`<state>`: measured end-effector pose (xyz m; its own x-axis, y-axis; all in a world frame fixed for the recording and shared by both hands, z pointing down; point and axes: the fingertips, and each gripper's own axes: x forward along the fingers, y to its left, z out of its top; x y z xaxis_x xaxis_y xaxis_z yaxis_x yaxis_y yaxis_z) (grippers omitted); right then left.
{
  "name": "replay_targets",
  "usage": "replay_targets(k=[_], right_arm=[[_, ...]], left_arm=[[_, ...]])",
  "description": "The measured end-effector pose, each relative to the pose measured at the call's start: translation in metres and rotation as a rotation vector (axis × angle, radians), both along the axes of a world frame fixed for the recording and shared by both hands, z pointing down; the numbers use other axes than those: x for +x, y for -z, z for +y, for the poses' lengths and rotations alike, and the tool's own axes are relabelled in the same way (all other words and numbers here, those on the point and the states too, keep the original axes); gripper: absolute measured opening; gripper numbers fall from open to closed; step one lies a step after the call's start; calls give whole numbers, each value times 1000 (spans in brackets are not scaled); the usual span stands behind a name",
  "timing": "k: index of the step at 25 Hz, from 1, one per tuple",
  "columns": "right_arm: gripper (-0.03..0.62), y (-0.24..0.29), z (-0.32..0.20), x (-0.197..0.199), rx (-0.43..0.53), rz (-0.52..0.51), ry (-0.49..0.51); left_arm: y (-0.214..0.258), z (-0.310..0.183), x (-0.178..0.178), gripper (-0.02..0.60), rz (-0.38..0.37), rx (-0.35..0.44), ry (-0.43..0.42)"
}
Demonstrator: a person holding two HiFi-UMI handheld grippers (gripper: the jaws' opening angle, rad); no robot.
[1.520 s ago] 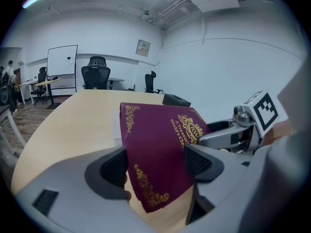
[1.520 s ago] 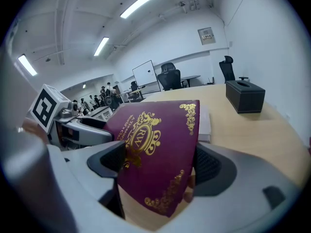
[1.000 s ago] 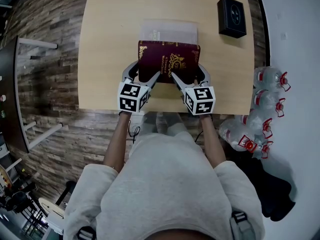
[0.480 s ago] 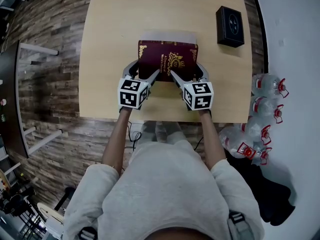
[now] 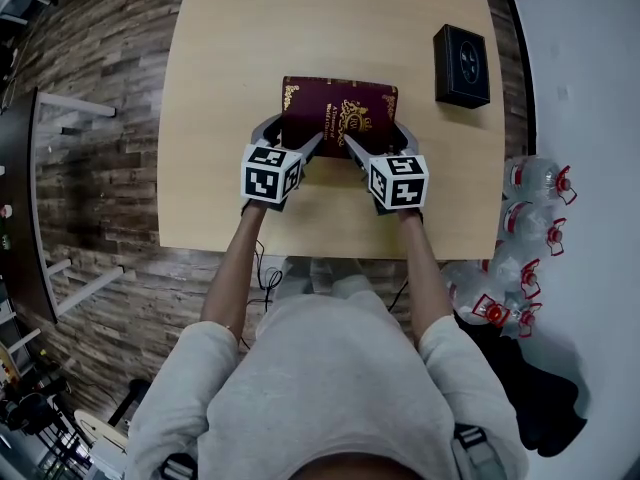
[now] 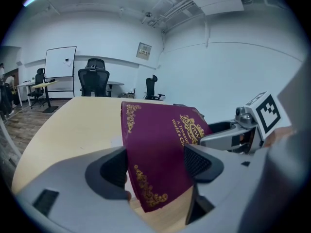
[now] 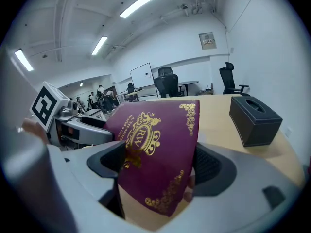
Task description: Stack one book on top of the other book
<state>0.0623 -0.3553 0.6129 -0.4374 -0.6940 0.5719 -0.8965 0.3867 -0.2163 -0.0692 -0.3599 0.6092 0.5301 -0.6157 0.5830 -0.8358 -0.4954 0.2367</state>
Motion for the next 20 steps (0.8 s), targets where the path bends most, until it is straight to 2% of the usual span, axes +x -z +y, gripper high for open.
replay_targets(k=[11,20], right_arm=[[426,-28,-23,-1,-72,11,25],[428,-36,-33,-4,-106,-16,31]], left_arm=[[-28,-19,-1,360,-8,-69,21],[-37,-26,-4,360,15,-111,35]])
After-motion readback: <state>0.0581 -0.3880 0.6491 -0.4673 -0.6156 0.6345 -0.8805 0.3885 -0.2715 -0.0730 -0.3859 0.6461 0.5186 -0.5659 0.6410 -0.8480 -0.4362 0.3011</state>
